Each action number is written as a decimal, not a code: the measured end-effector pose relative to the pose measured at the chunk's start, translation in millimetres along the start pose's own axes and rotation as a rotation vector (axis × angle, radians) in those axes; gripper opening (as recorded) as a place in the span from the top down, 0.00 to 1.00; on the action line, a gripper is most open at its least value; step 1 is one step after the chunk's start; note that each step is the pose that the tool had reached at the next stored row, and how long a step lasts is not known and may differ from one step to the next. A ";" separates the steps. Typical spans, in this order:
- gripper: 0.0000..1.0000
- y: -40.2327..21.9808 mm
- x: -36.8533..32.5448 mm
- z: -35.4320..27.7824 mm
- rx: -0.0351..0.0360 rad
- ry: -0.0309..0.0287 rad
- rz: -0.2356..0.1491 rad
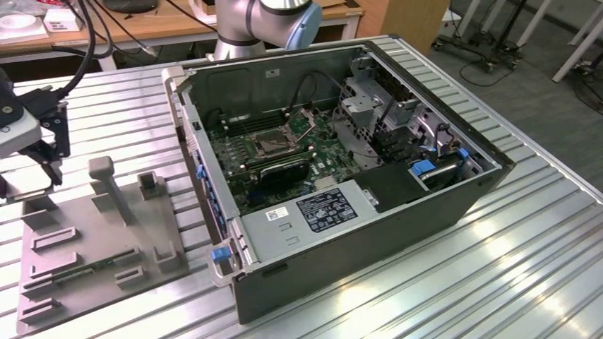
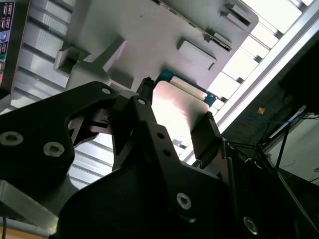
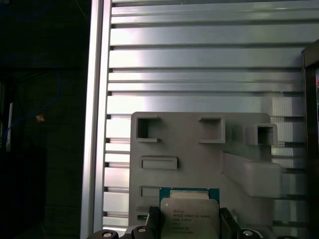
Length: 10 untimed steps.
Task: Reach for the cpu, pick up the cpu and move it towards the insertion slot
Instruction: 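Pick up the cpu and move it towards the insertion slot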
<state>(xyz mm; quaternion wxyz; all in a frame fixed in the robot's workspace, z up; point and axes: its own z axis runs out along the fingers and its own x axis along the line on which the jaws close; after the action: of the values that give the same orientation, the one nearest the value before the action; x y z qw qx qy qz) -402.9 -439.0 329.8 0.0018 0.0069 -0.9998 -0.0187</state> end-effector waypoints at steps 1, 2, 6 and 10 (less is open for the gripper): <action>0.45 0.0 -1.2 0.0 0.0000 0.0000 0.000; 0.45 0.0 -2.5 0.0 0.0000 0.0001 0.000; 0.45 -0.1 -6.3 0.0 0.0000 0.0000 0.000; 0.45 -0.1 -9.5 -0.1 0.0000 0.0002 0.000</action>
<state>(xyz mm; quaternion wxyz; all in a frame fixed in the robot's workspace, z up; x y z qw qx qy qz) -393.4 -439.0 329.9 0.0019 0.0069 -0.9998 -0.0187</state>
